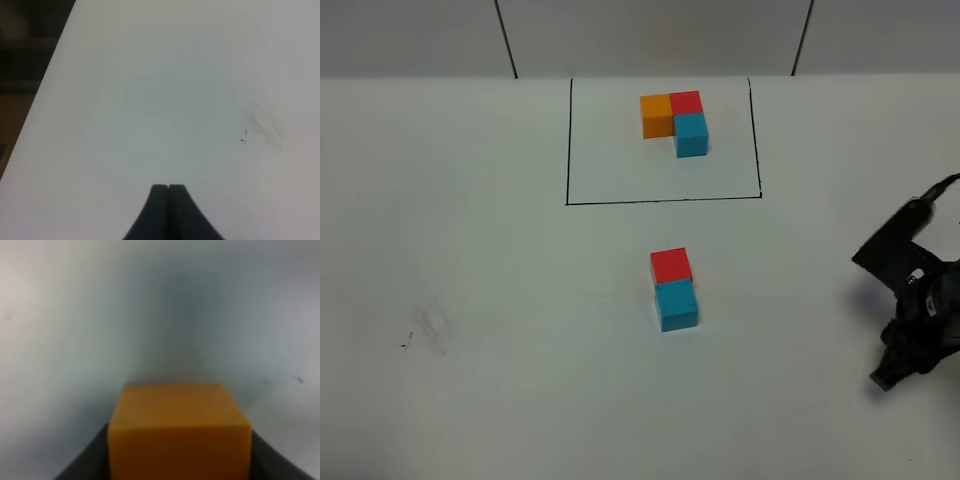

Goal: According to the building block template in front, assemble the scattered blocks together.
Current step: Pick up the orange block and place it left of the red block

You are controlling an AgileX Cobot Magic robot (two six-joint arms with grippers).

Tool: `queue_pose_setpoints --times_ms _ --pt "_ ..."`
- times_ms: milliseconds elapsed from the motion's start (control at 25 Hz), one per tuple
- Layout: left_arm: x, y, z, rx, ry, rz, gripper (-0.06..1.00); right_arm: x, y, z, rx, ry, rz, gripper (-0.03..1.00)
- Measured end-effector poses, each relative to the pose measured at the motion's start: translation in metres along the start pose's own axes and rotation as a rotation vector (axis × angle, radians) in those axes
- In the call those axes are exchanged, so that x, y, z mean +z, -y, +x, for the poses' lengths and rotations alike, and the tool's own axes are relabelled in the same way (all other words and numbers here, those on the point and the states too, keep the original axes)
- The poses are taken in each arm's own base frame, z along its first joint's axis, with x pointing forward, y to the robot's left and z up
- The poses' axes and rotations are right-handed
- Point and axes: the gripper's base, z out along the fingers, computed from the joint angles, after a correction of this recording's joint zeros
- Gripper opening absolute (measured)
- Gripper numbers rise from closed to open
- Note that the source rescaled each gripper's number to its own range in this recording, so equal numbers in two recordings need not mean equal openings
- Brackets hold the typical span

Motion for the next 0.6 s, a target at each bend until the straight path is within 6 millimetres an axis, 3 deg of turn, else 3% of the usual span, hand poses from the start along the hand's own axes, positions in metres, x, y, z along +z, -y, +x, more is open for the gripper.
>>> queue_pose_setpoints --times_ms 280,600 --pt "0.0000 0.0000 0.0000 0.000 0.000 0.000 0.00 -0.0015 -0.0065 -0.0011 -0.581 -0.025 -0.016 0.43" --pt "0.0000 0.0000 0.0000 0.000 0.000 0.000 0.00 -0.0031 -0.0086 -0.0068 -0.540 0.016 -0.033 0.43"
